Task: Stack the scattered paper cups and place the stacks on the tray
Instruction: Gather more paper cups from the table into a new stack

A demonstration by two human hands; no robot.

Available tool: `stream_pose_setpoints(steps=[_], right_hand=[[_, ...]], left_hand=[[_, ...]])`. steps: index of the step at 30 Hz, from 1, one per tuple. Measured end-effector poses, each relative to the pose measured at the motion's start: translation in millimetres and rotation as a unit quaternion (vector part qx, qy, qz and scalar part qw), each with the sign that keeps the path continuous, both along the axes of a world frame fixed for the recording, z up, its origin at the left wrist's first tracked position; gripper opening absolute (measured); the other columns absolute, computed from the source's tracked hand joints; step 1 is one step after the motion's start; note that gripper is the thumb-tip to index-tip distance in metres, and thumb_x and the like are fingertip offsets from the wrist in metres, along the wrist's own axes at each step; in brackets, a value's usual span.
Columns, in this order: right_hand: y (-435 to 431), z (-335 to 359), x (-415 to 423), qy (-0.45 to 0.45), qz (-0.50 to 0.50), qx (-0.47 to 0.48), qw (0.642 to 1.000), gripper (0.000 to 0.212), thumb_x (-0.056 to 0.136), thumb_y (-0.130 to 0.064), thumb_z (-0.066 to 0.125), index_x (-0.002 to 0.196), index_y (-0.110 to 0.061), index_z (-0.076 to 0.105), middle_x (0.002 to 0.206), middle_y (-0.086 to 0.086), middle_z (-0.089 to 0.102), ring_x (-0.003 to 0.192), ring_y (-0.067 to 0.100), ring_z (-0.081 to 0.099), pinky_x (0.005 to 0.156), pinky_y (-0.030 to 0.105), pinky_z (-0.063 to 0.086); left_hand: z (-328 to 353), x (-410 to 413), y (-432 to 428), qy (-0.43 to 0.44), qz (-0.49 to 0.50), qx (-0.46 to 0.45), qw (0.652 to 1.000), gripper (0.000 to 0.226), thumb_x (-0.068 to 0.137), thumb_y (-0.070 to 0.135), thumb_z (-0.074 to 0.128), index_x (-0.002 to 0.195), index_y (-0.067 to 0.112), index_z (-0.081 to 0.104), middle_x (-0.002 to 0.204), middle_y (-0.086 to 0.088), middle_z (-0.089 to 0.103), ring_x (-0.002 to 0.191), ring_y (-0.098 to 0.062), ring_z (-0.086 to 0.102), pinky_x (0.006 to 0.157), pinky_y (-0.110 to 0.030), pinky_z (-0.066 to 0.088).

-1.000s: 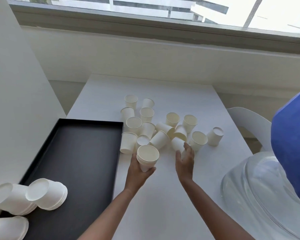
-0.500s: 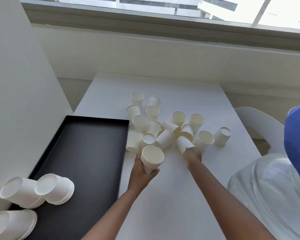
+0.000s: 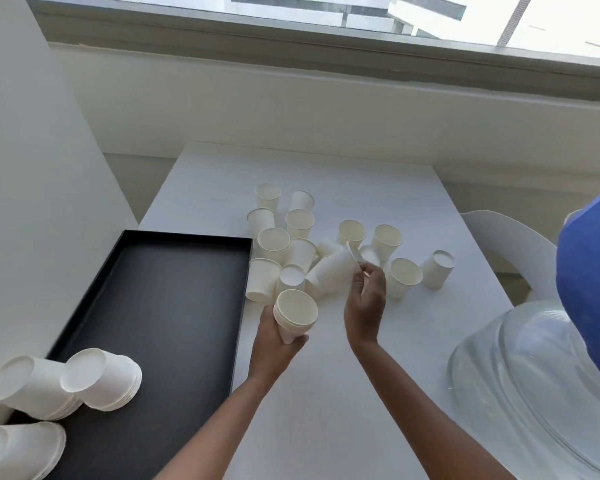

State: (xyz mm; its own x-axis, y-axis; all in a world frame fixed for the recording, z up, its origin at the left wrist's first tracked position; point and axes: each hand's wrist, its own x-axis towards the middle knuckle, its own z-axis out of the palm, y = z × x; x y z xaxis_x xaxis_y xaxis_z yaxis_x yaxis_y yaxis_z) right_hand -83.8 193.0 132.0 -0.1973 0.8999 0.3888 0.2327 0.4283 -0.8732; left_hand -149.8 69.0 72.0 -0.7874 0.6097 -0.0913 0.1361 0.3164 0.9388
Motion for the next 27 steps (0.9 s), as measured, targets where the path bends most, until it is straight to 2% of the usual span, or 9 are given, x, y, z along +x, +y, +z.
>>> stream_pose_setpoints(steps=[4,8,10,14,18,21,23,25,27], right_hand=[[-25,10,-6,-0.025,0.126,0.115,0.985,0.014,0.09,-0.002,0.047,0.098,0.006,0.056,0.101,0.017,0.061,0.1,0.029,0.055,0.09,0.027,0.042],[-36,7,-6,-0.074,0.205,0.17,0.961,0.012,0.087,-0.001,0.053,0.096,0.005,0.059,0.099,0.018,0.063,0.101,0.023,0.053,0.088,0.03,0.045],[-39,5,-5,-0.093,0.234,0.17,0.953,0.013,0.087,-0.002,0.055,0.097,0.003,0.061,0.101,0.018,0.063,0.102,0.027,0.056,0.087,0.032,0.048],[-42,-4,-1,-0.14,0.295,0.151,0.933,0.014,0.089,-0.007,0.055,0.099,-0.001,0.063,0.111,0.015,0.06,0.112,0.027,0.054,0.089,0.029,0.048],[-44,-12,2,-0.197,0.351,0.114,0.908,0.016,0.091,-0.008,0.053,0.103,-0.004,0.062,0.126,0.012,0.053,0.128,0.023,0.043,0.097,0.031,0.044],[-47,-12,1,-0.204,0.382,0.075,0.898,0.021,0.094,-0.011,0.049,0.112,-0.008,0.059,0.134,0.008,0.046,0.134,0.016,0.034,0.103,0.021,0.033],[-54,-9,-2,-0.158,0.372,0.007,0.914,0.026,0.095,-0.015,0.047,0.121,-0.012,0.052,0.134,0.003,0.044,0.13,0.013,0.036,0.105,0.021,0.032],[-60,-8,-7,-0.095,0.329,-0.111,0.933,0.032,0.097,-0.02,0.044,0.128,-0.014,0.043,0.134,0.002,0.042,0.127,0.013,0.039,0.109,0.029,0.032],[-64,-7,-12,-0.034,0.287,-0.271,0.918,0.038,0.098,-0.029,0.038,0.134,-0.018,0.033,0.137,0.004,0.04,0.129,0.017,0.039,0.11,0.037,0.033]], left_hand=[[1,-2,2,0.016,0.017,0.001,1.0,0.064,0.067,0.012,0.078,0.118,0.014,0.04,0.107,0.0,0.055,0.1,-0.025,0.055,0.075,-0.03,0.042],[9,-7,3,0.014,0.025,0.033,0.999,0.075,0.067,0.007,0.077,0.127,0.012,0.032,0.118,-0.007,0.055,0.107,-0.029,0.055,0.085,-0.041,0.049],[13,-10,1,0.017,0.029,0.049,0.998,0.087,0.068,0.004,0.076,0.136,0.01,0.022,0.123,-0.009,0.052,0.111,-0.029,0.053,0.089,-0.043,0.048],[20,-13,-4,0.017,0.032,0.056,0.998,0.104,0.071,0.007,0.075,0.144,0.013,0.001,0.118,-0.001,0.054,0.109,-0.023,0.055,0.081,-0.029,0.044],[28,-12,-11,0.062,0.033,0.049,0.996,0.111,0.073,0.02,0.076,0.144,0.014,-0.009,0.125,-0.015,0.054,0.111,-0.028,0.057,0.09,-0.039,0.048],[29,-13,-16,0.115,0.031,0.056,0.991,0.097,0.076,0.025,0.073,0.144,0.016,0.005,0.132,-0.015,0.049,0.113,-0.028,0.055,0.087,-0.034,0.048],[29,-14,-18,0.138,0.042,0.068,0.987,0.083,0.076,0.024,0.074,0.139,0.017,0.022,0.134,-0.007,0.045,0.115,-0.024,0.052,0.083,-0.029,0.046],[27,-16,-19,0.137,0.056,0.084,0.985,0.074,0.072,0.019,0.077,0.13,0.015,0.031,0.128,-0.004,0.047,0.112,-0.023,0.053,0.082,-0.029,0.047],[26,-18,-19,0.132,0.071,0.091,0.985,0.072,0.069,0.012,0.078,0.124,0.012,0.032,0.125,-0.004,0.047,0.11,-0.026,0.053,0.084,-0.03,0.047]])
